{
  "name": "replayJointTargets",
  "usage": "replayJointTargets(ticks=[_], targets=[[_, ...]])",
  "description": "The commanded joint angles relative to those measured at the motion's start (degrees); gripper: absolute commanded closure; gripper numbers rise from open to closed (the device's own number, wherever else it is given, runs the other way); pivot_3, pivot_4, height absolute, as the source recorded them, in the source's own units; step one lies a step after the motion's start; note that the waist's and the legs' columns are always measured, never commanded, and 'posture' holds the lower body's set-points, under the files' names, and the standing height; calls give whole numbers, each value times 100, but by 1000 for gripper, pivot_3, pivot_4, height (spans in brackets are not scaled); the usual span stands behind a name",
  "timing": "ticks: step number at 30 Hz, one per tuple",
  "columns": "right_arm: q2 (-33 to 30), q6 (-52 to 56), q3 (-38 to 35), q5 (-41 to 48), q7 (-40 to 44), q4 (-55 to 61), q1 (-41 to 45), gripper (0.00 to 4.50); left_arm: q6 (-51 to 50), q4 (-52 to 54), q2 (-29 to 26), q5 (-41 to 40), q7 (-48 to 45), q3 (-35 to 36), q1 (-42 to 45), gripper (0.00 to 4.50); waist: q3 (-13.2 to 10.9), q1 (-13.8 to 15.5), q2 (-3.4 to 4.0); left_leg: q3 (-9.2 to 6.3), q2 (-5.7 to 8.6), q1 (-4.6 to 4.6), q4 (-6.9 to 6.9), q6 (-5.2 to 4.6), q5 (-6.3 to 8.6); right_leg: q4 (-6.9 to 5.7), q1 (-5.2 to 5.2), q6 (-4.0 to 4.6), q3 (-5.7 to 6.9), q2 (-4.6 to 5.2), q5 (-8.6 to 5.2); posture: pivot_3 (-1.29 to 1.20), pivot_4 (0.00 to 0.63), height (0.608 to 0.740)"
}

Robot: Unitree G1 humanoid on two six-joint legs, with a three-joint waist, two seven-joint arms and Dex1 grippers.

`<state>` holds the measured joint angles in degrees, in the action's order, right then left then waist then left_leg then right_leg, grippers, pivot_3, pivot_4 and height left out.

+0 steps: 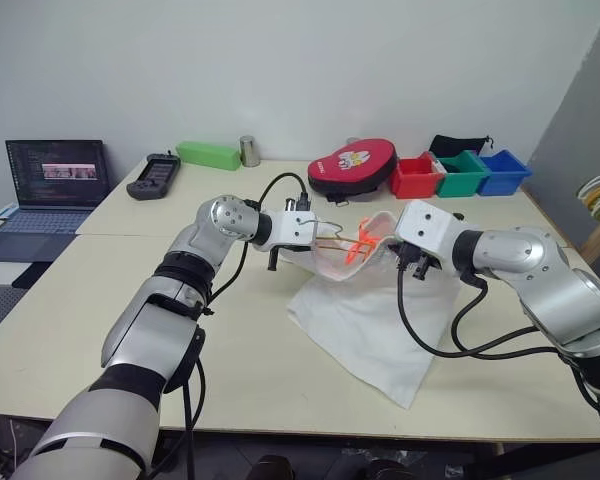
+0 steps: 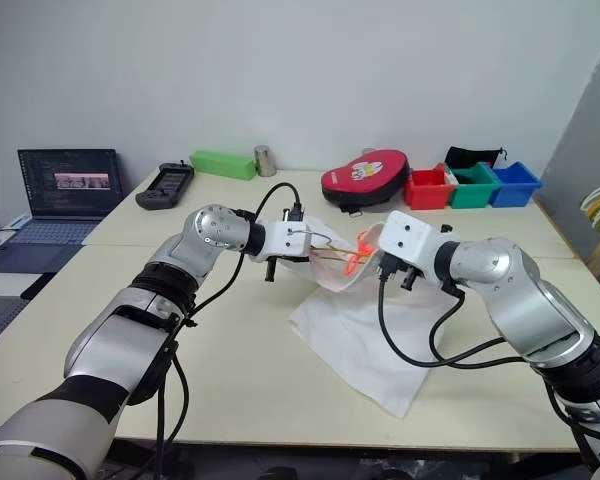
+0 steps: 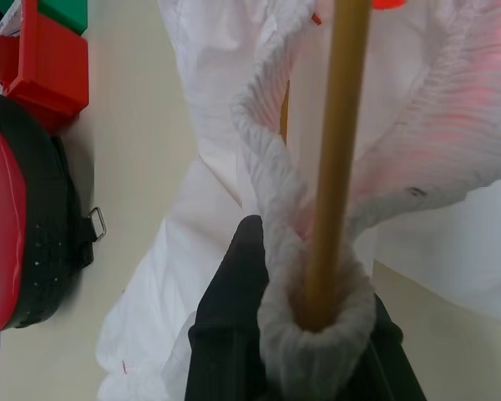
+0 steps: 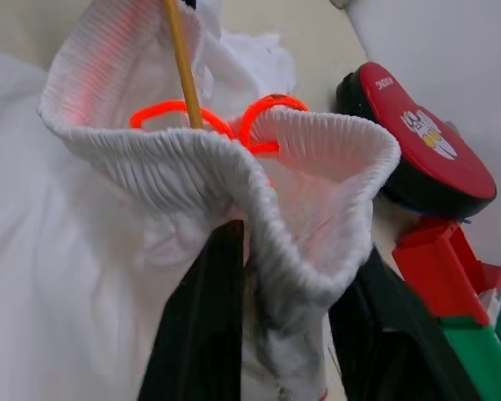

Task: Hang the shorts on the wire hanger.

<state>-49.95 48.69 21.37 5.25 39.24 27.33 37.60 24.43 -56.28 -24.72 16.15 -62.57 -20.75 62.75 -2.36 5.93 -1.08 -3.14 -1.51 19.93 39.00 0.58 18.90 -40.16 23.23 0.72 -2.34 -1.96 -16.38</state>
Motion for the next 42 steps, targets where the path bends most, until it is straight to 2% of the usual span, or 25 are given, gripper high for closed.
replayJointTargets(ticks=[1,8,11,20,29,34,42], targets=[[-294,72,-322,44,375,133,16,2103,83,227,40,-171,158,205,196,4462,0,3,0,0,0,0,0,0,0,0,0,0,1,0,0,135,0,740],[-478,-8,-301,-3,708,41,-125,526,107,306,148,-214,188,246,176,4462,0,3,0,0,0,0,0,0,0,2,-1,0,0,0,0,132,0,740],[-489,-135,-105,-186,785,-217,-110,35,109,364,152,-222,162,258,152,4462,0,-13,0,1,0,-2,0,0,0,1,-1,0,-2,0,0,141,0,740],[-414,-547,565,-1004,1020,-1237,342,35,-5,702,83,-292,29,287,18,4462,0,0,0,4,0,-2,1,0,0,1,-1,0,-3,0,0,168,0,740],[78,-1012,862,-1557,1271,-1905,693,35,-161,888,52,-315,41,270,-30,4462,0,26,0,1,0,-2,1,1,0,0,-1,0,0,0,0,185,0,740],[207,-1144,733,-1669,1339,-1910,641,989,-204,936,53,-317,50,261,-46,4462,0,37,0,2,0,-2,1,1,-1,0,-1,0,-1,1,0,181,0,740],[153,-1281,688,-1878,1417,-1841,558,2889,-220,854,109,-278,117,237,10,4462,0,31,0,2,0,-3,1,1,-1,-1,-1,1,-1,1,0,172,0,740]])
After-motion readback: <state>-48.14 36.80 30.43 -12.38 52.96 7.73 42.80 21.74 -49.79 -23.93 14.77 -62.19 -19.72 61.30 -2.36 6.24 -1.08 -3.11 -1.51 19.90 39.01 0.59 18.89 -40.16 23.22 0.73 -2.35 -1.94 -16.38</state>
